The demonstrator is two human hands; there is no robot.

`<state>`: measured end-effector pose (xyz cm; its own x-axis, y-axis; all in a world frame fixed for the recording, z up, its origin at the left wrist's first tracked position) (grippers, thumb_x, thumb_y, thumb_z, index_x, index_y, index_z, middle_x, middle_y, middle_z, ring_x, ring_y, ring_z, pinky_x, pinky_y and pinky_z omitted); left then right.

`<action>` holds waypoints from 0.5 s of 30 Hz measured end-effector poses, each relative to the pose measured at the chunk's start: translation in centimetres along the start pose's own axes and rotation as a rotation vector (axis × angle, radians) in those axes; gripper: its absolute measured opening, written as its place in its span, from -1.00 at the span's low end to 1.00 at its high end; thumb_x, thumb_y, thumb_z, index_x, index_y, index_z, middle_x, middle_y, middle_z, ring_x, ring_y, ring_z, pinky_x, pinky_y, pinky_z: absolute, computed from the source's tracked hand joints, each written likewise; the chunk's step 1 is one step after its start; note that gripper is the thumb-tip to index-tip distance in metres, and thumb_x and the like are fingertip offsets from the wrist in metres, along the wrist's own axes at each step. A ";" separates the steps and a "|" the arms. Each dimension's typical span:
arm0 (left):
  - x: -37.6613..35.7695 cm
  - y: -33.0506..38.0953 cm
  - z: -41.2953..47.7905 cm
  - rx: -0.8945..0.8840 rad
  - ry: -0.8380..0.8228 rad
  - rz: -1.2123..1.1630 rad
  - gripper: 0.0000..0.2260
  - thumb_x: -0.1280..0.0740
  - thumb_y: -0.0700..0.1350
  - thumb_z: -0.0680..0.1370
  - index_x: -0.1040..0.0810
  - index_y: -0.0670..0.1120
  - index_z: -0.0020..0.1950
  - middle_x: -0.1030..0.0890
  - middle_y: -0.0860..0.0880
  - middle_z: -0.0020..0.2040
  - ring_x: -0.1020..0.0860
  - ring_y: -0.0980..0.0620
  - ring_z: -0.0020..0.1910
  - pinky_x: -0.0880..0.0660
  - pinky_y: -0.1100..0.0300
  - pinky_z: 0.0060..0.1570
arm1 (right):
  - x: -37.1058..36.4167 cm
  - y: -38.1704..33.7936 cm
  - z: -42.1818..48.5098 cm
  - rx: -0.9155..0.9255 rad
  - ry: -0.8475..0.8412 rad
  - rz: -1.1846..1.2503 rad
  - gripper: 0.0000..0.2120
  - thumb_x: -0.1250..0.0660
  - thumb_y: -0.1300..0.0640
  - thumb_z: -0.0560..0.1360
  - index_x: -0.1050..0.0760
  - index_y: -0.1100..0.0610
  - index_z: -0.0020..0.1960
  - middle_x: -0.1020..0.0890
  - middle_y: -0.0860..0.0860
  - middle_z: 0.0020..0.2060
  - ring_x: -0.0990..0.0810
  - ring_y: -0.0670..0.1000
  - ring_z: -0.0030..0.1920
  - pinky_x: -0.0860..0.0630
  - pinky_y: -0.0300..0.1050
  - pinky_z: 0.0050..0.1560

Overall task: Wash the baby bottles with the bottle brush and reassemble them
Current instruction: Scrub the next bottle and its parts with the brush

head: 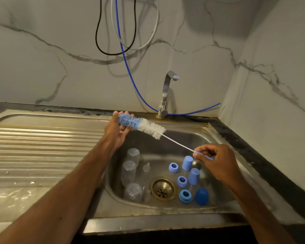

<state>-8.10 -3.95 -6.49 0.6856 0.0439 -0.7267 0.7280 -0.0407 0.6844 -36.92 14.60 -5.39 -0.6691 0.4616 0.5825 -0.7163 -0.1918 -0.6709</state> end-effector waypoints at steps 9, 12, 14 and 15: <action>0.0 0.1 0.0 -0.015 -0.089 0.089 -0.73 -0.20 0.06 0.71 -0.53 -0.07 0.25 -0.66 -0.06 0.25 -0.65 -0.06 0.23 -0.61 -0.07 0.15 | 0.5 -1.1 -0.5 -0.304 -0.446 0.198 -0.59 -0.20 -0.04 0.68 -0.68 0.16 -0.15 -0.37 0.10 -0.45 -0.31 -0.04 -0.46 -0.29 -0.21 -0.42; 0.0 0.1 0.0 -0.032 -0.046 0.129 -0.74 -0.22 0.05 0.70 -0.56 -0.08 0.23 -0.68 -0.06 0.21 -0.67 -0.06 0.19 -0.63 -0.03 0.12 | 0.6 -0.6 -0.2 -0.256 -0.417 0.133 -0.70 -0.43 -0.13 0.51 -0.68 0.12 -0.09 -0.62 0.02 -0.42 -0.53 -0.03 -0.44 -0.47 -0.24 -0.38; 0.1 -0.1 0.0 -0.041 -0.020 0.141 -0.75 -0.23 0.05 0.70 -0.57 -0.07 0.22 -0.69 -0.05 0.18 -0.68 -0.06 0.17 -0.64 -0.02 0.11 | 1.1 -0.2 -0.1 -0.140 -0.266 0.115 -0.78 -0.58 -0.01 0.38 -0.68 0.11 -0.09 -0.72 0.01 -0.31 -0.69 0.01 -0.32 -0.63 -0.17 -0.22; 0.0 -0.2 0.0 -0.042 -0.015 0.147 -0.76 -0.23 0.05 0.70 -0.58 -0.07 0.21 -0.69 -0.04 0.17 -0.67 -0.06 0.16 -0.64 -0.01 0.11 | 1.3 0.0 -0.1 -0.095 -0.186 0.132 -0.82 -0.61 0.07 0.37 -0.69 0.12 -0.11 -0.73 0.02 -0.30 -0.71 0.05 -0.28 -0.66 -0.11 -0.19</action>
<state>-8.22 -3.98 -6.64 0.7851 0.0258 -0.6188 0.6191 -0.0036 0.7853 -37.77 15.26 -4.65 -0.7867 0.2690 0.5556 -0.6044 -0.1530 -0.7818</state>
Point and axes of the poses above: each hand's wrist, its own z-axis towards the middle knuckle, its own x-axis out of the back of the hand, y = z × x, the point moved 1 cm from there along z, towards the middle knuckle
